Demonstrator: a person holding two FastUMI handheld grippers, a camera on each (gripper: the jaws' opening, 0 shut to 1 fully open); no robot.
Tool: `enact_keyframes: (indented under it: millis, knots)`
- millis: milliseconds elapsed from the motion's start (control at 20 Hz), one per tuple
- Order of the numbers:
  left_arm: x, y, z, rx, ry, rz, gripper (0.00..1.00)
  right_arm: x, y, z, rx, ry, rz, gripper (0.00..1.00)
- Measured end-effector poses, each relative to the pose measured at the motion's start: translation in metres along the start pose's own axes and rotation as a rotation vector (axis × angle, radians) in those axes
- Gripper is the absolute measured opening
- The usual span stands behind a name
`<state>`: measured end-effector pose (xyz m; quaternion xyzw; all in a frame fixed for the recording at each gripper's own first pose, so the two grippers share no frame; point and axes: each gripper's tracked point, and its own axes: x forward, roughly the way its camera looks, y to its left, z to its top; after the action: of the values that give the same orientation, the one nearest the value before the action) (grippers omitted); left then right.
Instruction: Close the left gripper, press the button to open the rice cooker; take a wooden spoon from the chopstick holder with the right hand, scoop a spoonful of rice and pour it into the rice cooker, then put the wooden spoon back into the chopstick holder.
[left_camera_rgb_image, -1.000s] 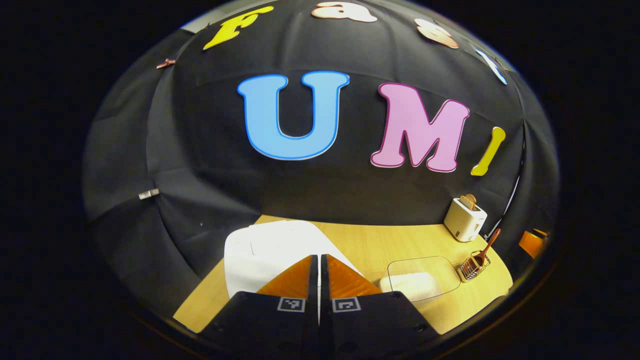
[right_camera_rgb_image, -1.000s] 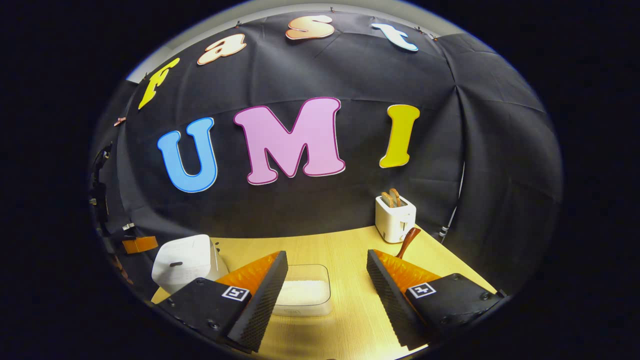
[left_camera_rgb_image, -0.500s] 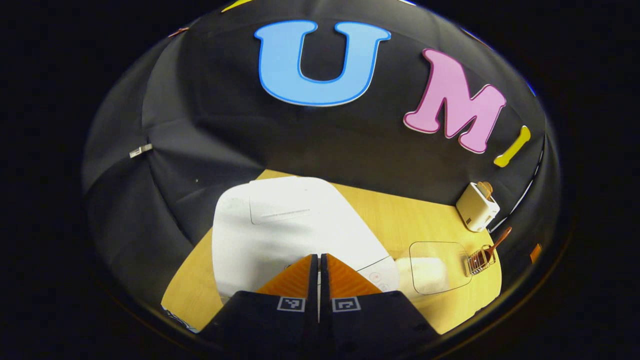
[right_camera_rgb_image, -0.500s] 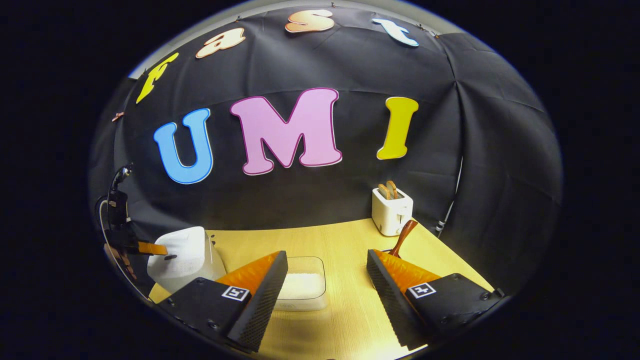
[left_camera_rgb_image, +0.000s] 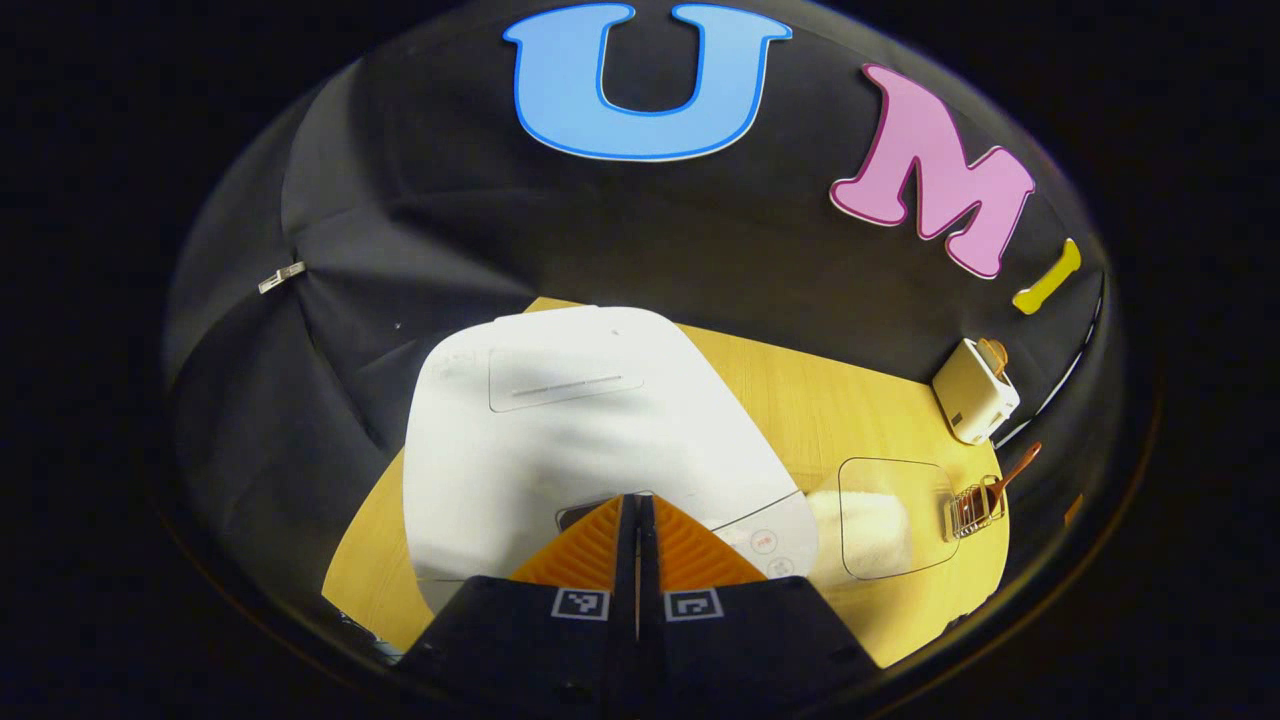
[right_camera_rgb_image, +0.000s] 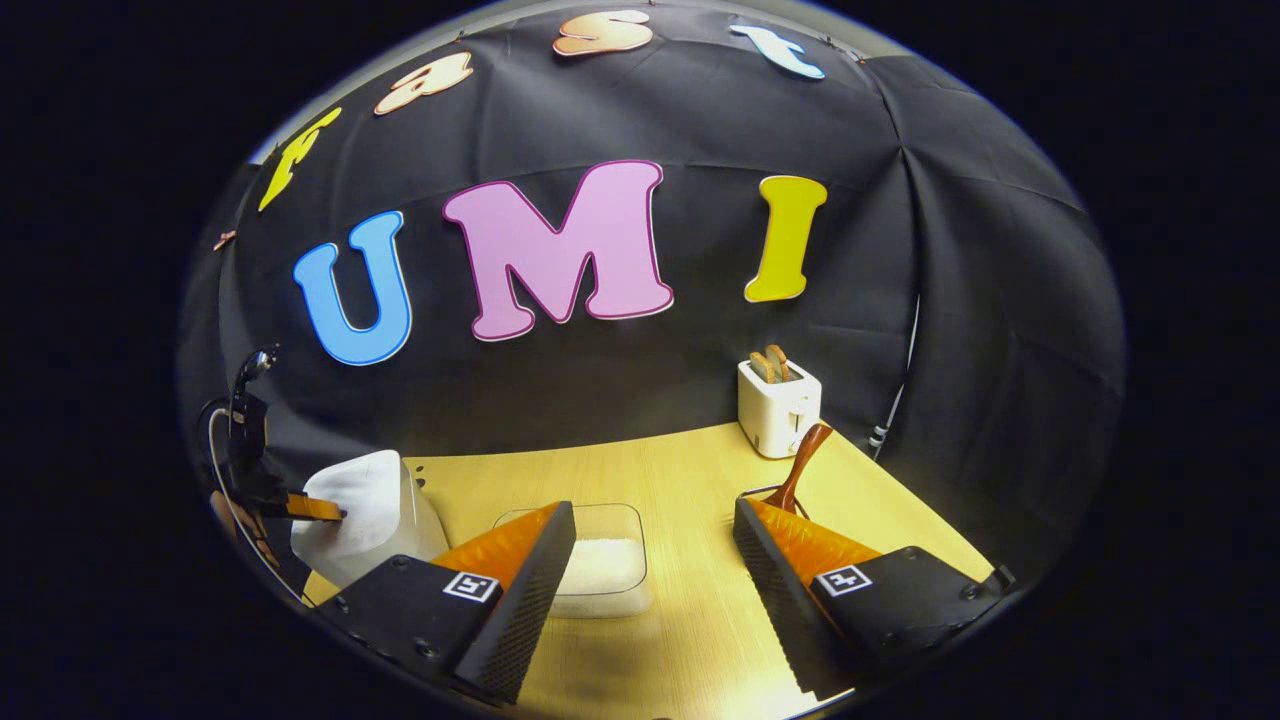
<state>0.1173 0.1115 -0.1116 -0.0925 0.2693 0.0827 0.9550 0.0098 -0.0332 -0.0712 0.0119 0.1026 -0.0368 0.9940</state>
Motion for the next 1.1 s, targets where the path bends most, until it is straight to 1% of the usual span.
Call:
enact_keyframes:
  millis: [150, 200, 300, 350, 400, 500, 550, 600, 700, 750, 850, 950, 1100]
  knots:
    - [0.000, 0.000, -0.001, 0.021, 0.056, -0.028, 0.06, 0.002, 0.006, -0.007, -0.011, 0.021, 0.019, 0.99]
    - [0.001, 0.000, -0.001, 0.009, 0.074, -0.044, 0.06, 0.001, 0.009, -0.011, -0.017, 0.029, 0.027, 0.99]
    - [0.003, 0.000, -0.002, -0.065, 0.093, -0.065, 0.06, 0.002, 0.013, -0.016, -0.033, 0.044, 0.038, 0.99]
    - [0.005, -0.001, -0.002, -0.075, 0.102, -0.070, 0.06, 0.003, 0.016, -0.017, -0.031, 0.048, 0.046, 0.99]
    - [0.005, 0.001, -0.003, -0.055, 0.093, -0.067, 0.06, 0.002, 0.019, -0.017, -0.028, 0.046, 0.054, 0.99]
    - [0.006, 0.002, -0.004, 0.017, 0.071, -0.029, 0.06, 0.004, 0.024, -0.015, -0.020, 0.033, 0.063, 0.99]
    - [0.006, 0.003, -0.001, 0.035, 0.064, -0.009, 0.06, 0.005, 0.028, -0.016, -0.015, 0.033, 0.068, 0.99]
    - [0.004, 0.001, 0.001, 0.031, 0.053, -0.003, 0.06, 0.005, 0.033, -0.016, -0.007, 0.033, 0.074, 0.99]
    - [-0.003, -0.002, 0.006, 0.020, 0.010, -0.026, 0.06, 0.002, 0.040, -0.008, 0.002, 0.015, 0.077, 0.99]
    - [-0.009, -0.001, 0.013, 0.014, -0.030, -0.037, 0.06, 0.000, 0.042, -0.002, -0.007, -0.004, 0.072, 0.99]
    - [-0.025, -0.001, 0.039, 0.025, -0.149, -0.057, 0.06, -0.006, 0.044, 0.004, -0.029, -0.028, 0.052, 0.99]
    - [-0.042, 0.003, 0.068, 0.084, -0.258, -0.058, 0.06, -0.012, 0.044, 0.001, -0.035, -0.025, 0.027, 0.99]
    - [-0.064, 0.005, 0.107, 0.162, -0.380, -0.051, 0.06, -0.019, 0.040, -0.001, -0.023, -0.026, -0.028, 0.99]
